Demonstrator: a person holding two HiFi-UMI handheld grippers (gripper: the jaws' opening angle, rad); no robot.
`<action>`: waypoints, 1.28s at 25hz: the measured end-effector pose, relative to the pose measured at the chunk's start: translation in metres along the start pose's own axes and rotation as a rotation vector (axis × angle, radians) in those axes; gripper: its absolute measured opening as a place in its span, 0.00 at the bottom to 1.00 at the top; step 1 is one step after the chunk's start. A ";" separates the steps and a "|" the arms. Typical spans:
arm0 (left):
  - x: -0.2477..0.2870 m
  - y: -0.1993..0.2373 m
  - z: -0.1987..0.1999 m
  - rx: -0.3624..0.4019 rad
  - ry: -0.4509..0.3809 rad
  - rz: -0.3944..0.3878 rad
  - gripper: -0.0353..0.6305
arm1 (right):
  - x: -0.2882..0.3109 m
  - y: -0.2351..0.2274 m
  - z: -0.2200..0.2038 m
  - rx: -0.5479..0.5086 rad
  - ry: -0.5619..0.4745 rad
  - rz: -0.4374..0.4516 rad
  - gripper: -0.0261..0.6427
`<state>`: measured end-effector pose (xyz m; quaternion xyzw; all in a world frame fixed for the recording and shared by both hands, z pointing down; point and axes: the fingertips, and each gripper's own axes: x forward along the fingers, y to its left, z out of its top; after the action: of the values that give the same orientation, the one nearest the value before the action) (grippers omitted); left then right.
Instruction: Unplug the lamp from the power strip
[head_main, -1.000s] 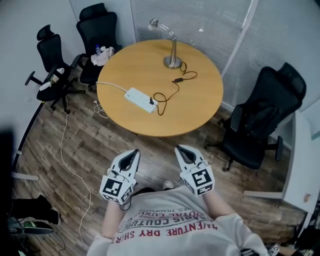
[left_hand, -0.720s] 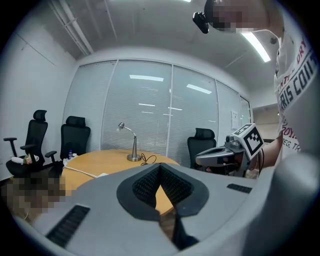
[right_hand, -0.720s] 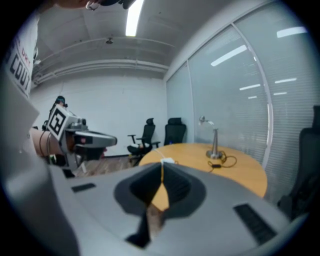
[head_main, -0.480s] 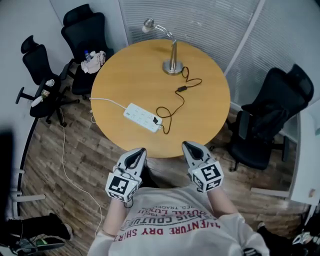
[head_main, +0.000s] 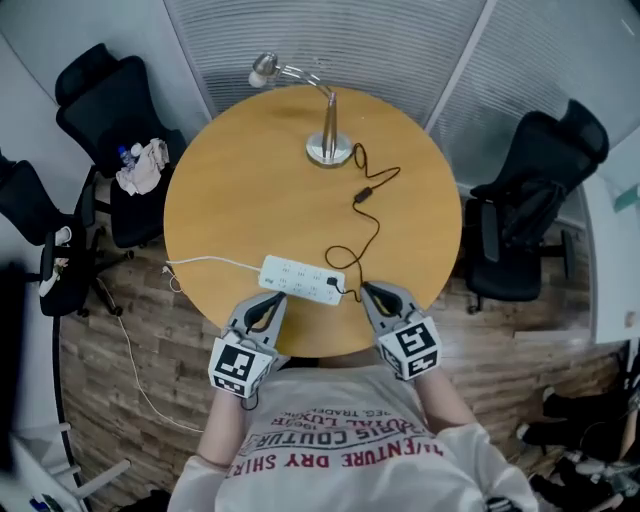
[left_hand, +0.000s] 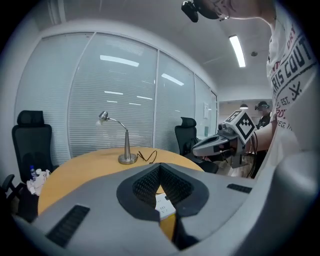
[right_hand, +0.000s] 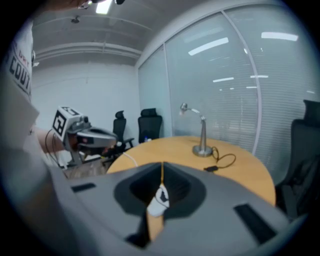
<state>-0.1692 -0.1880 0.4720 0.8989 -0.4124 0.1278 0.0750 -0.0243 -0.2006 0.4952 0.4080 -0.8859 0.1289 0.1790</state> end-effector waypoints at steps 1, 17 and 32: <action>0.007 0.007 -0.006 -0.001 0.015 -0.027 0.09 | 0.009 0.003 -0.002 0.016 0.018 0.001 0.08; 0.109 -0.002 -0.130 -0.005 0.286 -0.285 0.09 | 0.085 0.014 -0.110 -0.101 0.426 0.023 0.30; 0.143 -0.009 -0.183 0.129 0.542 -0.293 0.09 | 0.132 0.005 -0.149 -0.368 0.692 0.148 0.19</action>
<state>-0.1036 -0.2419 0.6881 0.8849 -0.2345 0.3763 0.1428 -0.0757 -0.2307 0.6852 0.2364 -0.8087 0.1103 0.5272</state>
